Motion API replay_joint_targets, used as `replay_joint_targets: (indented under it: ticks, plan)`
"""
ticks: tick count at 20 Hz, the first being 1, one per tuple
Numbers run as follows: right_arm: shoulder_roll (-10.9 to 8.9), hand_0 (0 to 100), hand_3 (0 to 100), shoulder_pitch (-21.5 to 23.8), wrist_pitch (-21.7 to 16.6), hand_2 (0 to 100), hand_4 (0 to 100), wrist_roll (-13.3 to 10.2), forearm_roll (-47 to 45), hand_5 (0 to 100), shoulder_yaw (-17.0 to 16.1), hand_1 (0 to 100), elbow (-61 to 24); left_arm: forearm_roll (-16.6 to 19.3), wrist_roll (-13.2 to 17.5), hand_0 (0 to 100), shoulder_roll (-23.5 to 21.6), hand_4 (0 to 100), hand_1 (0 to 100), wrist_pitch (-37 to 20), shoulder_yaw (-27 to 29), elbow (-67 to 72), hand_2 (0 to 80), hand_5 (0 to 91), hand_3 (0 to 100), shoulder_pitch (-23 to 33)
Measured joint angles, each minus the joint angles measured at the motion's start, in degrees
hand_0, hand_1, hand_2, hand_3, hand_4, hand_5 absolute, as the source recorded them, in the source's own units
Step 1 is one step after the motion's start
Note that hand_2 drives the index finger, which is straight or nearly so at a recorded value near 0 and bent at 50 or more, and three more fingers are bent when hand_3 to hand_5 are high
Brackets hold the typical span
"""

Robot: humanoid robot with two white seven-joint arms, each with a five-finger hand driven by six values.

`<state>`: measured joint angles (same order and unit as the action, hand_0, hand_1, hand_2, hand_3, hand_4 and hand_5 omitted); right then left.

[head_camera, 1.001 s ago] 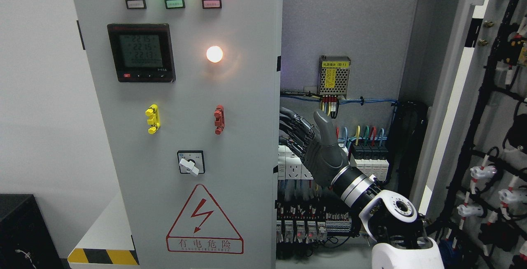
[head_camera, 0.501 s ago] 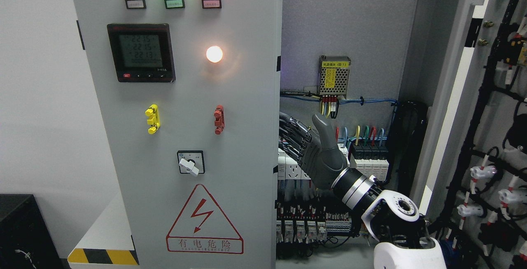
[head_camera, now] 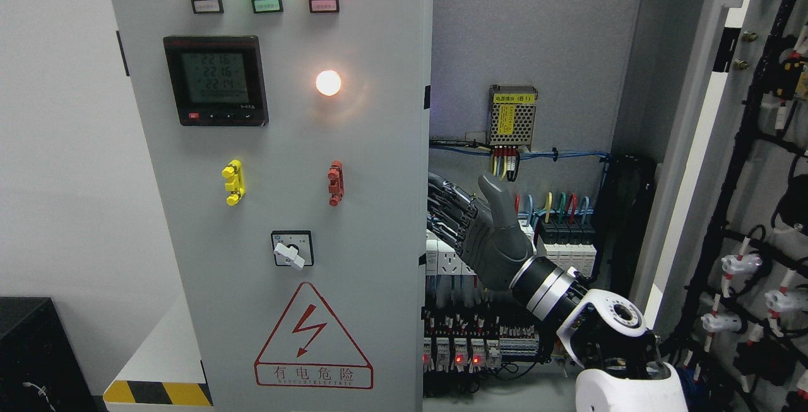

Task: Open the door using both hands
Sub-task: 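Hook the right hand fingers behind the closed door's inner edge, then pull the door with the right hand, swinging it open toward the robot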

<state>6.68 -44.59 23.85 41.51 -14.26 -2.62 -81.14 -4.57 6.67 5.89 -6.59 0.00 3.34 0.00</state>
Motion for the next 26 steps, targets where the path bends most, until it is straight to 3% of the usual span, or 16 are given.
replay_joint_targets:
  ticks: [9, 16, 26]
  plan:
    - [-0.01, 0, 0, 0.1, 1.3, 0, 0, 0.7, -0.1, 0, -0.2, 0, -1.1, 0.0, 0.0, 0, 0.0, 0, 0, 0.0, 0.0, 0.0, 0.0, 0.0, 0, 0.0]
    - [0.07, 0, 0, 0.5, 2.0, 0, 0, 3.3, -0.1, 0, -1.1, 0, -2.4, 0.0, 0.0, 0, 0.0, 0, 0, 0.0, 0.0, 0.0, 0.0, 0.0, 0, 0.0]
    - [0.16, 0, 0, 1.1, 3.8, 0, 0, 4.6, -0.1, 0, 1.1, 0, -4.0, 0.0, 0.0, 0, 0.0, 0, 0, 0.0, 0.0, 0.0, 0.0, 0.0, 0, 0.0]
